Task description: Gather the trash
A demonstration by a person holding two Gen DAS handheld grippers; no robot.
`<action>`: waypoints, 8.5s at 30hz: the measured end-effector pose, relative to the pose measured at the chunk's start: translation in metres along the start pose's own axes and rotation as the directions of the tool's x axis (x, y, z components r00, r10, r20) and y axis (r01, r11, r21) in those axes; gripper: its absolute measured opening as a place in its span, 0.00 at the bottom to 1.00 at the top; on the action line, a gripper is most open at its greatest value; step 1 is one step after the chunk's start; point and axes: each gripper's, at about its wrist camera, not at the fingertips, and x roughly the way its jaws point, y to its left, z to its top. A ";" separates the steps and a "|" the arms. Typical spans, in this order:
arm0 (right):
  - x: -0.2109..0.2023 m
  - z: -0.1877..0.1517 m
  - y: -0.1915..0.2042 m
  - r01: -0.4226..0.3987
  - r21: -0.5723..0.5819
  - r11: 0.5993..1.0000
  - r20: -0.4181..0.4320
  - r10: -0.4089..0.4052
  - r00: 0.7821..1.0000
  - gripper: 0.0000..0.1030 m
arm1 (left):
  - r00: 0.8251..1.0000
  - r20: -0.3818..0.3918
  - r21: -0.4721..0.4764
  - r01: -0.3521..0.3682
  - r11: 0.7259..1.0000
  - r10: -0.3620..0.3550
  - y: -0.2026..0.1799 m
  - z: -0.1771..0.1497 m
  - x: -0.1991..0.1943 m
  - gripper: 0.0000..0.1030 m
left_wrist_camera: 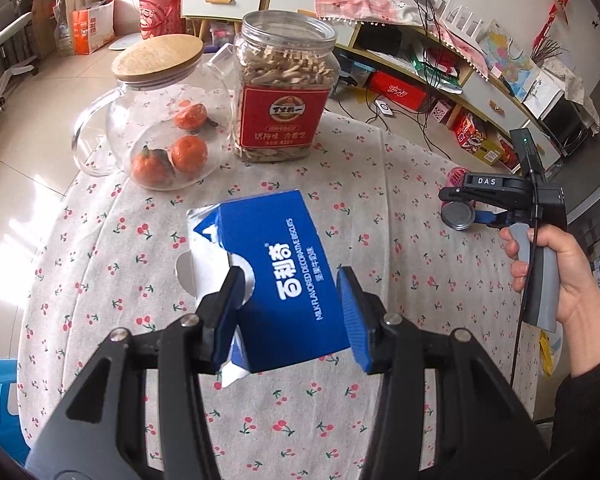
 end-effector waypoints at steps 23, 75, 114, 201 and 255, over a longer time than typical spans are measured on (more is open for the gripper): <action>-0.105 -0.167 -0.061 0.051 -0.114 0.992 -0.001 -0.052 0.999 0.59 | 0.989 0.011 0.066 0.148 0.987 -0.149 -0.044 -0.027 -0.027 0.48; -0.238 -0.222 -0.341 0.007 0.327 0.945 0.265 -0.098 0.959 0.58 | 0.955 -0.133 0.381 0.295 0.876 -0.264 -0.263 -0.078 0.017 0.48; -0.259 -0.287 -0.453 0.074 0.512 0.856 0.220 -0.214 0.952 0.79 | 0.884 -0.287 0.632 0.464 0.621 -0.369 -0.483 -0.151 0.072 0.50; -0.228 -0.381 -0.164 0.342 0.041 0.939 0.515 -0.313 0.798 0.93 | 0.986 0.148 0.277 0.034 0.960 -0.078 -0.159 -0.201 -0.068 0.99; -0.229 -0.382 -0.167 0.352 0.046 0.935 0.522 -0.323 0.790 0.93 | 0.983 0.163 0.312 0.034 0.950 -0.089 -0.168 -0.205 -0.074 0.99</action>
